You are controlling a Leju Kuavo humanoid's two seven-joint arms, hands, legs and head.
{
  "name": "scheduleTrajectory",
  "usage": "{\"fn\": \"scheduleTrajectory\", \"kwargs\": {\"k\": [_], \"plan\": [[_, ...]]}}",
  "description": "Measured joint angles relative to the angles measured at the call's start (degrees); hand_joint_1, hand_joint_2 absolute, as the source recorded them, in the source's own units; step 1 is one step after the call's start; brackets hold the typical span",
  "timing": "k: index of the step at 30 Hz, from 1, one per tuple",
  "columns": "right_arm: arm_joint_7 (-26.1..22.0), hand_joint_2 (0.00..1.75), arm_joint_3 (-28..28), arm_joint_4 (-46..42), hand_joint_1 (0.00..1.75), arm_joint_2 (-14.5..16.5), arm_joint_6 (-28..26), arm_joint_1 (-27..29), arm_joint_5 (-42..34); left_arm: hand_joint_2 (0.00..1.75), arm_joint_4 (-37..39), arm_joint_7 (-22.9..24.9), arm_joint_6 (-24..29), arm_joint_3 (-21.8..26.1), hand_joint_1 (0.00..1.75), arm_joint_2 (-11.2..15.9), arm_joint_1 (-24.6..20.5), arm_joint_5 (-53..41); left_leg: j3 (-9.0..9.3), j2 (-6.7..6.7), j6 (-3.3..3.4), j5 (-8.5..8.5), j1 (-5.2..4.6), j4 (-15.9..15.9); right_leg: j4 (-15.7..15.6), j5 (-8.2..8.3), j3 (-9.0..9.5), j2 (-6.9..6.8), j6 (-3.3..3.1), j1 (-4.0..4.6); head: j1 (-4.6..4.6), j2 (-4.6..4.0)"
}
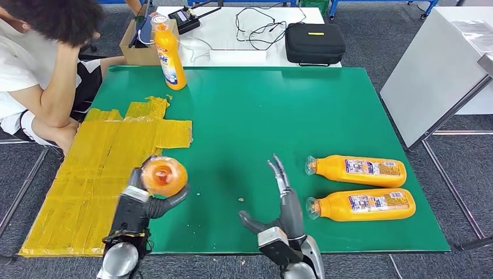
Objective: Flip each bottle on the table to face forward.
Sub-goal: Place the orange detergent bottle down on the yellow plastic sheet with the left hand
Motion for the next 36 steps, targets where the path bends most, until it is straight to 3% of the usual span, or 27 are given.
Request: {"fn": "scheduleTrajectory", "kwargs": {"k": [2, 6, 9, 11, 14, 16, 20, 27, 30, 36], "plan": [[-1.03, 0.0, -2.47, -3.93, 0.0, 0.0, -0.4, 1.82, -0.02, 1.75, -0.63, 4.95, 4.05, 0.33, 1.75, 0.74, -0.15, -17.67, -0.01, 0.01, 0.0, 0.0, 0.0, 0.0, 0.0, -0.01, -0.01, 0.0, 0.0, 0.0, 0.01, 0.0], [-2.7, 1.75, -6.49, -10.94, 0.0, 0.1, 0.26, 4.12, -0.46, 1.75, -0.02, 15.75, 3.77, 1.06, 1.75, 2.25, -2.81, -39.15, -0.03, 0.01, -0.01, 0.02, 0.0, 0.0, -0.01, 0.01, -0.06, 0.0, -0.01, 0.0, 0.0, 0.0], [-3.5, 1.75, -7.74, -14.58, 0.0, 0.24, 1.07, 4.4, -1.34, 1.75, 3.38, 23.21, 1.58, 1.22, 1.75, 3.77, -7.7, -52.3, -0.02, -0.03, -0.08, 0.14, 0.02, 0.0, 0.0, 0.08, -0.06, -0.03, -0.07, 0.01, 0.01, 0.0], [-3.98, 1.75, -8.01, -16.55, 0.0, 0.35, 2.07, 4.39, -2.84, 1.75, 7.07, 30.6, -0.75, 0.09, 1.75, 5.62, -11.8, -57.99, -0.03, -0.05, -0.14, 0.22, 0.06, -0.01, 0.01, 0.17, -0.08, -0.04, -0.12, 0.03, 0.02, 0.0], [-4.7, 1.75, -8.13, -19.12, 0.0, 0.42, 3.04, 4.39, -4.51, 1.75, 13.29, 41.28, -2.62, -4.15, 1.75, 9.72, -18.05, -60.82, -0.04, 0.03, -0.19, 0.28, 0.1, -0.01, 0.03, 0.3, -0.11, 0.0, -0.18, 0.09, 0.01, 0.0], [-5.09, 1.75, -8.18, -20.4, 0.0, 0.44, 3.07, 4.4, -4.88, 1.75, 16.53, 42.96, -3.44, -6.13, 1.75, 11.72, -20.82, -61.08, -0.04, 0.11, -0.19, 0.31, 0.12, -0.01, 0.04, 0.34, -0.13, 0.01, -0.23, 0.11, -0.01, 0.0], [-6.35, 1.75, -8.24, -22.6, 0.0, 0.4, 2.64, 4.4, -5.49, 1.75, 23.01, 38.29, -6.72, -5.57, 1.75, 12.78, -24.44, -61.32, -0.1, 0.1, -0.16, 0.37, 0.13, 0.0, 0.05, 0.33, -0.16, -0.02, -0.24, 0.12, 0.03, 0.0], [-5.55, 1.75, -8.31, -23.61, 0.0, 0.35, 3.52, 4.02, -5.63, 1.75, 36.58, 32.22, -9.62, -1.23, 1.75, 12.26, -30.1, -59.26, -0.15, 0.12, -0.15, 0.37, 0.13, 0.0, 0.04, 0.34, -0.2, -0.01, -0.24, 0.12, 0.02, 0.0], [-5.37, 1.75, -8.31, -23.4, 0.0, 0.3, 3.59, 3.5, -5.35, 1.75, 41.74, 27.14, -12.09, 0.79, 1.75, 11.74, -31.26, -54.8, -0.15, 0.15, -0.15, 0.38, 0.14, 0.0, 0.05, 0.34, -0.22, -0.01, -0.24, 0.13, 0.02, 0.0], [-4.86, 1.75, -8.31, -23.01, 0.0, 0.1, 3.69, 3.03, -5.3, 1.75, 47.22, 23.48, -14.35, 2.74, 1.75, 11.07, -32.67, -50.99, -0.2, 0.13, -0.16, 0.38, 0.15, 0.0, 0.05, 0.34, -0.23, -0.02, -0.24, 0.15, 0.02, 0.0]]}}
